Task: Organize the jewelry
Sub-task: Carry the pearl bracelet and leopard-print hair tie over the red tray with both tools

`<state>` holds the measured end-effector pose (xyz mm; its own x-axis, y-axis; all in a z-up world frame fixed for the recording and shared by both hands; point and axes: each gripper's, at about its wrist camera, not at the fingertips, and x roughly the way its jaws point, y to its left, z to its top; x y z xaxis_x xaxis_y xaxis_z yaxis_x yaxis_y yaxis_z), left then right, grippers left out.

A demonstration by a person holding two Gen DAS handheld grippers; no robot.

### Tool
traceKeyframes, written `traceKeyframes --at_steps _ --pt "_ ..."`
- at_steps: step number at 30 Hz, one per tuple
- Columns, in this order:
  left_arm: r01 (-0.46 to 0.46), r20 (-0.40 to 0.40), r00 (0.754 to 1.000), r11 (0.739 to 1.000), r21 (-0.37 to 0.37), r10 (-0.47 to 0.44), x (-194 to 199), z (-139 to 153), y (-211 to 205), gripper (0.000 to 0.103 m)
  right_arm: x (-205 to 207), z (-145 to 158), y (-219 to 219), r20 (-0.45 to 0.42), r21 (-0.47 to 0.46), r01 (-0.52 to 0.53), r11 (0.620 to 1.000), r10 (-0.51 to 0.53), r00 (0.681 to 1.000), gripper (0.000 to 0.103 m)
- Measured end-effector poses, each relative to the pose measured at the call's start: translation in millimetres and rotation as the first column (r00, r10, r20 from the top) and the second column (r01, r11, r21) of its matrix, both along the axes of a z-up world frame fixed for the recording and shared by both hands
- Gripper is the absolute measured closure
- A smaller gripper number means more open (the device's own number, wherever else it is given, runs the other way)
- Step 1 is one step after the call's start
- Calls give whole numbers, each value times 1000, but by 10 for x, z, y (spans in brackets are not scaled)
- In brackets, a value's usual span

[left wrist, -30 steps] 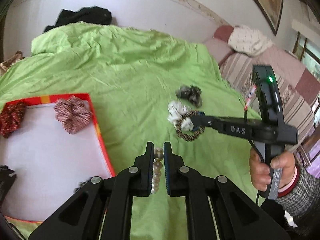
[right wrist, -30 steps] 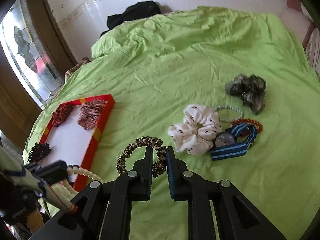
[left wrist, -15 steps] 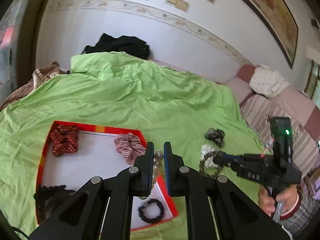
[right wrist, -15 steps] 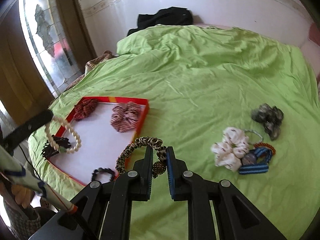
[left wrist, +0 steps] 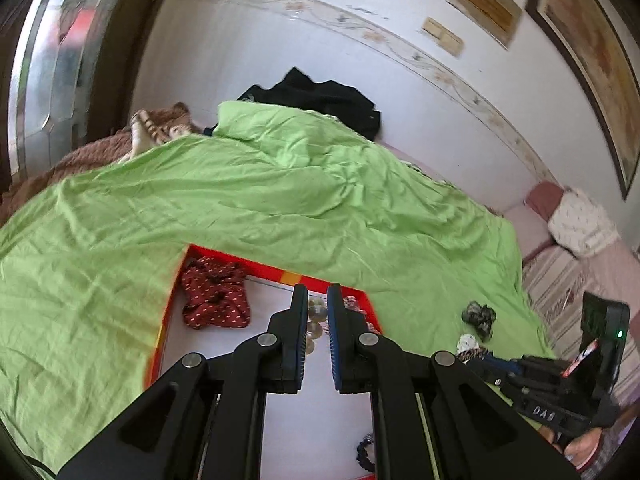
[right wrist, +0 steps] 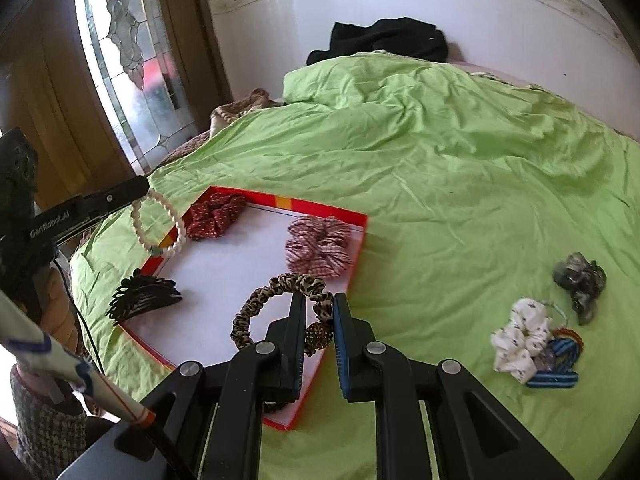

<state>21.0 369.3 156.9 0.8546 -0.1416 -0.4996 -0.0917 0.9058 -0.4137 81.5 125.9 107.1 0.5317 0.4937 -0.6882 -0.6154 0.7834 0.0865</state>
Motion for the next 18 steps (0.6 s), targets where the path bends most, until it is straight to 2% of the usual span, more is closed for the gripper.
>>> traceKeyframes --at_steps 7,12,18 --pt "-28 -88 996 999 -19 26 165 -305 99 94 117 -261 393 -46 -19 -43 999 43 998 89" --pt "-35 -139 990 999 18 37 283 -460 66 94 220 -462 636 -77 -36 -61 998 58 995 89" --pt "-76 -216 973 997 12 76 468 -690 166 94 380 -694 794 -121 -52 -49 997 43 992 89"
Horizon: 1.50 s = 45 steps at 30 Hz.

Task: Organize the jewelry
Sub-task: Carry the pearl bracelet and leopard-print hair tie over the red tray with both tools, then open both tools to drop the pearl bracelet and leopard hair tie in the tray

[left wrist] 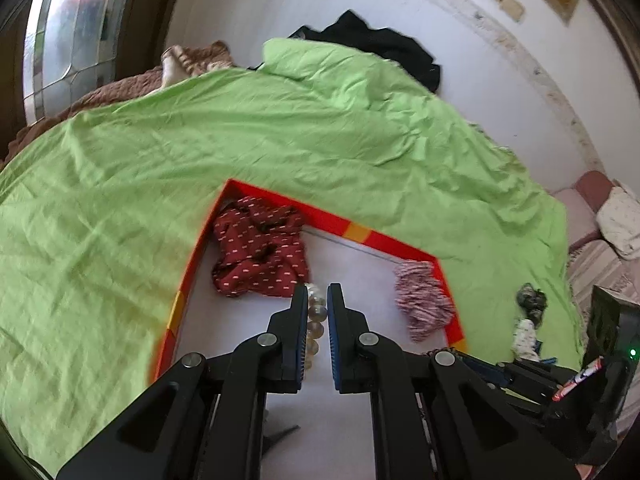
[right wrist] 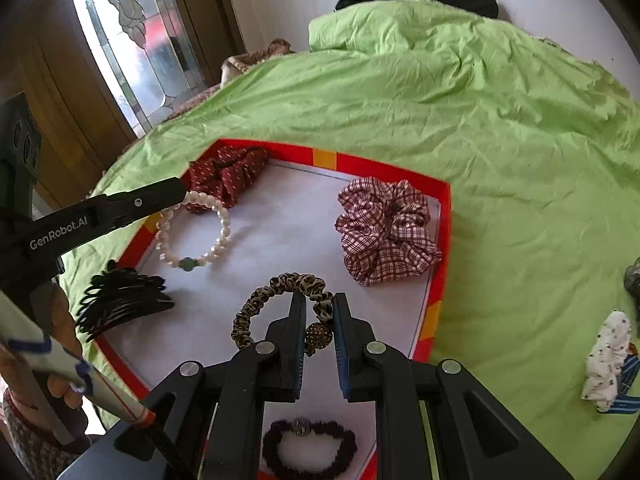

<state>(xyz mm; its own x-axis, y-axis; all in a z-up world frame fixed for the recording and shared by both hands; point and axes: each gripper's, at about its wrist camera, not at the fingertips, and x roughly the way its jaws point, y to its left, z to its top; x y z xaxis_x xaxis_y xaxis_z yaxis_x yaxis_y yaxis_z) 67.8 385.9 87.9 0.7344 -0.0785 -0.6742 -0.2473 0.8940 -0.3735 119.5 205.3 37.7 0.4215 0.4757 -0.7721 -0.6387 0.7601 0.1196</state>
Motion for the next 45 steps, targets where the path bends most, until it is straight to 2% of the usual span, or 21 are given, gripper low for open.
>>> traceKeyframes --at_steps 11,16,19,23,29,33,37,39,41,45 --pt "-88 -90 993 994 -70 82 161 -208 143 94 406 -125 304 -43 -4 48 999 -48 998 89" --pt "-120 -155 981 992 -41 112 214 -312 142 94 565 -186 419 -63 -3 83 997 -83 995 89" --pt "-141 -170 977 989 -52 131 215 -347 178 94 649 -208 475 -74 9 106 994 -105 992 89" --pt "-152 -167 976 986 -68 139 175 -320 182 94 736 -231 603 -77 14 132 991 -131 988 89" --pt "-142 -117 984 988 -63 134 48 -171 147 94 864 -171 783 -65 19 157 987 -156 986 88" --pt "-139 -103 986 988 -67 132 3 -129 160 94 898 -150 757 -84 36 175 984 -172 982 73" --pt "-150 -96 985 987 -63 143 -44 -84 165 93 842 -97 653 -88 43 179 983 -174 981 72" --pt "-154 -87 985 987 -54 149 -77 -48 147 88 788 -35 561 -86 51 181 982 -177 981 70" --pt "-164 -80 984 986 -20 162 -101 -7 99 77 725 28 480 -80 62 181 982 -176 981 67" --pt "-185 -59 980 979 82 190 -151 91 -52 70 533 186 224 -48 71 181 981 -178 983 60"
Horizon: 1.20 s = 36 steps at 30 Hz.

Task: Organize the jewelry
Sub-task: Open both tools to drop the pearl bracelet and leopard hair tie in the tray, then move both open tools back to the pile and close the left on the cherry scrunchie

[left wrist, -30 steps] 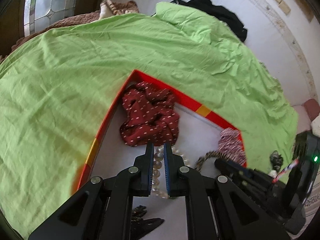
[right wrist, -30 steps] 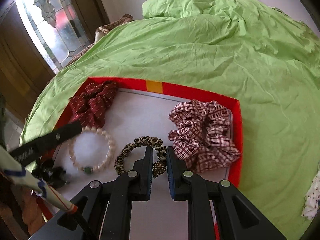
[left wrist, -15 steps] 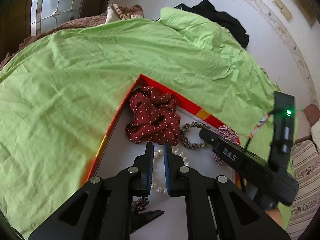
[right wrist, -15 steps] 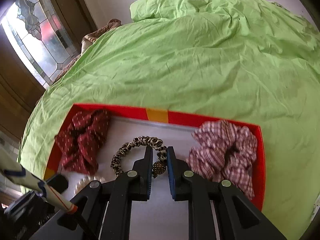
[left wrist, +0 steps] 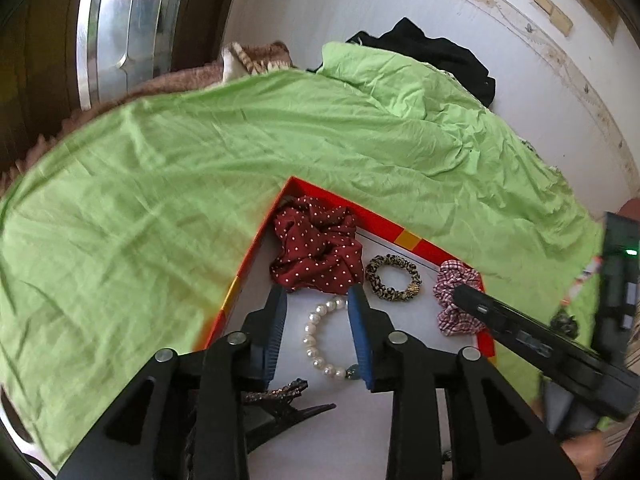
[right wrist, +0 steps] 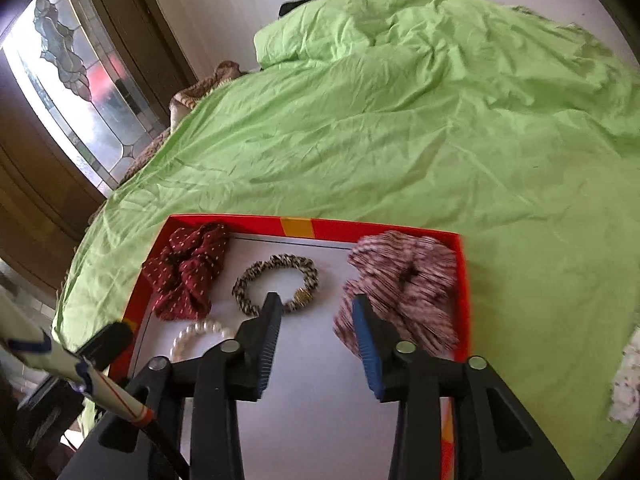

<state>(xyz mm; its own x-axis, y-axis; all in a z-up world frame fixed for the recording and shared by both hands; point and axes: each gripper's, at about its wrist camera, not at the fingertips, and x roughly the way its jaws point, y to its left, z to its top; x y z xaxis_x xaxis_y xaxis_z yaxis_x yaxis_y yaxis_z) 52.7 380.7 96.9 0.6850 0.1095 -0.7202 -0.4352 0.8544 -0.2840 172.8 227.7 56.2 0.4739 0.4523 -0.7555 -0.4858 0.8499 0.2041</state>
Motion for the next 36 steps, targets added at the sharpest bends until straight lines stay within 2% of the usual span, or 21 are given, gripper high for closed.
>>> traceKeyframes --at_steps 6,12,20,29,36 --pt "9 6 1000 993 115 -10 -41 102 -283 66 -248 93 -426 59 -30 12 999 -10 998 60" --pt "47 20 998 984 174 -51 -91 141 -582 60 -445 111 -1001 107 -72 56 996 -49 993 57" --pt "121 -8 992 950 287 -124 -90 97 -1081 59 -502 107 -1785 130 -97 153 983 -140 981 54" --pt "183 -28 982 920 346 -185 -141 99 -1502 59 -481 92 -2677 116 -55 281 958 -273 955 52" --pt "241 -70 970 886 397 -233 -137 25 -1843 58 -478 58 -3294 101 -10 367 930 -364 926 52"
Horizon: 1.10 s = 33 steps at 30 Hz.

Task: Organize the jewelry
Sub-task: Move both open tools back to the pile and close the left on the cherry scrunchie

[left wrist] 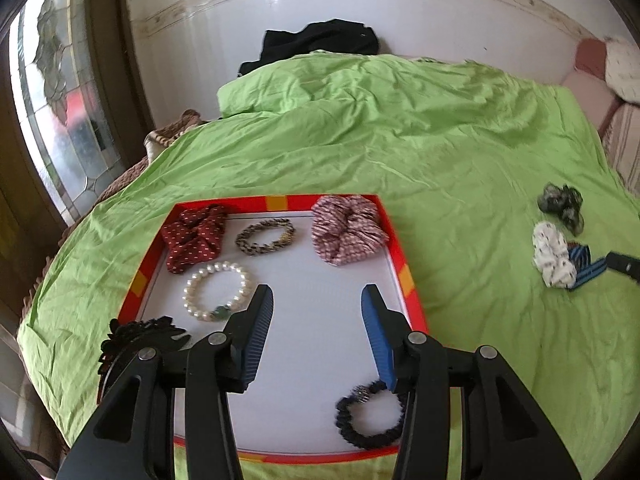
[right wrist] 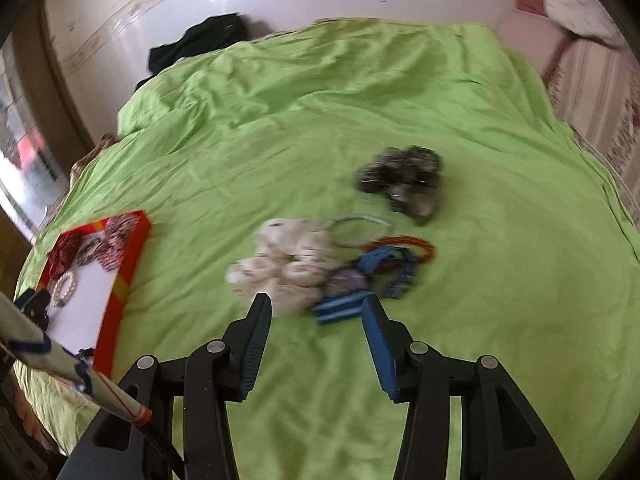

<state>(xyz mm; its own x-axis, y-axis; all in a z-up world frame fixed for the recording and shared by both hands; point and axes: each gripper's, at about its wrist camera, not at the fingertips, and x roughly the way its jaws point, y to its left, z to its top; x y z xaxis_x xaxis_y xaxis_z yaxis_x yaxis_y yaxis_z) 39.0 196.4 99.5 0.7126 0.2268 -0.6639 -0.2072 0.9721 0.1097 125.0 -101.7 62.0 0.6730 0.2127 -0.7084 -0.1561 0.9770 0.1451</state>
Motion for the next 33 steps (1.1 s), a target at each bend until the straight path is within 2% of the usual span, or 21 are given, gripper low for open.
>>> traceKeyframes --at_steps 6,13,16,18,22,24,28,30,33 --pt "37 -37 999 999 24 -36 -2 -102 -247 58 45 -84 -550 -1 73 85 994 -85 996 51" --pt "104 -54 993 993 -52 -106 66 -32 -538 58 203 -200 -1097 -10 157 173 972 -174 985 51" --pt "132 -74 988 990 -58 -137 179 -47 -736 58 308 -262 -1238 -37 197 181 964 -177 984 51" --pt "151 -94 983 984 -89 -160 286 -83 -855 58 377 -304 -1275 -58 211 170 963 -161 985 50" --pt "184 -116 971 961 -205 -211 561 -171 -1072 55 457 -358 -1226 -72 233 127 964 -113 991 49" --pt "191 -114 967 945 -266 -227 714 -223 -1156 48 486 -379 -1162 -72 234 103 967 -89 993 48" --pt "212 -136 951 908 -361 -276 1036 -387 -1319 48 548 -426 -1034 -74 245 47 968 -30 997 48" --pt "224 -143 943 893 -390 -299 1150 -454 -1386 48 579 -448 -1004 -91 301 15 954 13 996 47" --pt "225 -139 939 867 -445 -315 1297 -531 -1435 46 582 -437 -969 -99 413 -35 910 83 992 47"
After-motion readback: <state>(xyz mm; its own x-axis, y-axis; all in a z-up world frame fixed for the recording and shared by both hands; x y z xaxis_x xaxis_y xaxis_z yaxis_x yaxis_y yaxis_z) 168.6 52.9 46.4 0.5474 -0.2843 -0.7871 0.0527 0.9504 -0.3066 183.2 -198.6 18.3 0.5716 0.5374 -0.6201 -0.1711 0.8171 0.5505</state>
